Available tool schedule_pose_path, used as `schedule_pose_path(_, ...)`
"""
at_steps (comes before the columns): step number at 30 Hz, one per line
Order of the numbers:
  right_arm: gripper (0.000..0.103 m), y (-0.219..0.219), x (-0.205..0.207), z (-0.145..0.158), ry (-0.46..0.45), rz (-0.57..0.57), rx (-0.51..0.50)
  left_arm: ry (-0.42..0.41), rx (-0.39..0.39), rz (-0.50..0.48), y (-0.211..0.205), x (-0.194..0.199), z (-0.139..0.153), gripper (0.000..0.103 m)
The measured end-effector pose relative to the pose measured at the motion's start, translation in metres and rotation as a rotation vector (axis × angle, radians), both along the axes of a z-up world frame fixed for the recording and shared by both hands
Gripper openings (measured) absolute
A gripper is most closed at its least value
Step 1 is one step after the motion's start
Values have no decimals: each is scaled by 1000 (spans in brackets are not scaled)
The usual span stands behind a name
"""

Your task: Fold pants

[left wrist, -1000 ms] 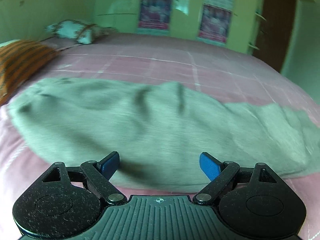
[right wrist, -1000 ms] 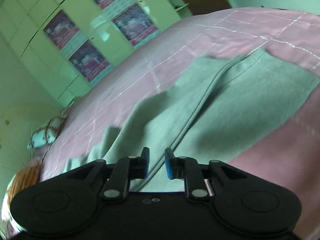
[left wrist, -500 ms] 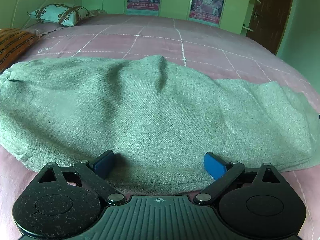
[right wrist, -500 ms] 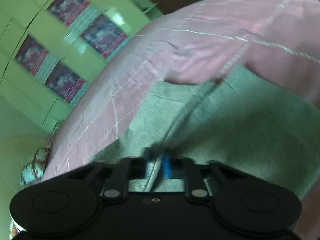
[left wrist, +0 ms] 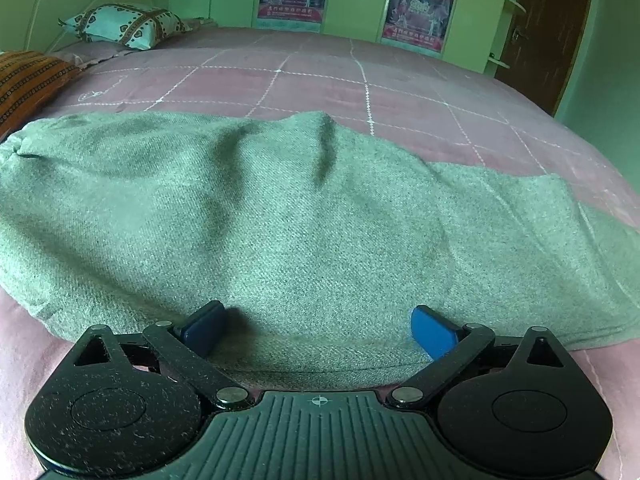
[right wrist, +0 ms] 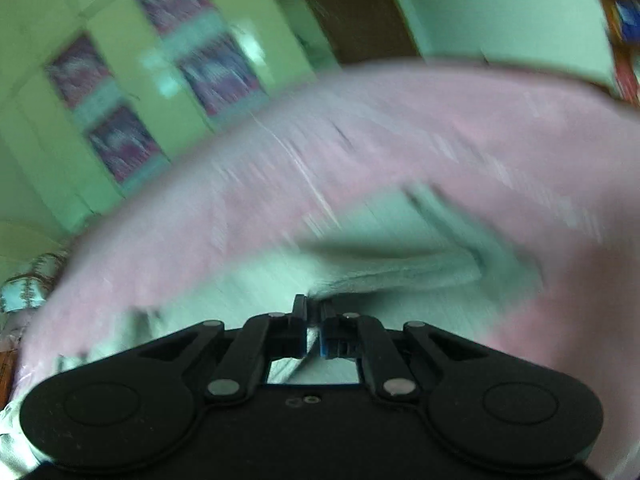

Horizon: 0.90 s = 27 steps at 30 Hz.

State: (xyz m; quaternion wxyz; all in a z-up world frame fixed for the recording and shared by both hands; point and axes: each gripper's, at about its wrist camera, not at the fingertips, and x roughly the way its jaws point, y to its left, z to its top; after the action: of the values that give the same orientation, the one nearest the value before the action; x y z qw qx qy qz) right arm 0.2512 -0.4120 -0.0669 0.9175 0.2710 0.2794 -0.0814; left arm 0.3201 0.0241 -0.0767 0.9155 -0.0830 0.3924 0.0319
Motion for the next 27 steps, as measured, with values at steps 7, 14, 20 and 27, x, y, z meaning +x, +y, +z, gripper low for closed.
schedule_pose_path(7, 48, -31, -12, -12, -72, -42, 214, 1, -4, -7, 2, -1, 0, 98)
schedule_pose_path(14, 37, -94, -3, -46, -145, -207, 671, 1, 2, -8, 1, -2, 0, 98)
schedule_pose_path(20, 0, -97, 14, -36, -70, -154, 537, 7, 5, -12, 1, 0, 0, 98)
schedule_pose_path(27, 0, -76, -17, 32, -218, -62, 222, 5, 0, -26, 4, -2, 0, 98)
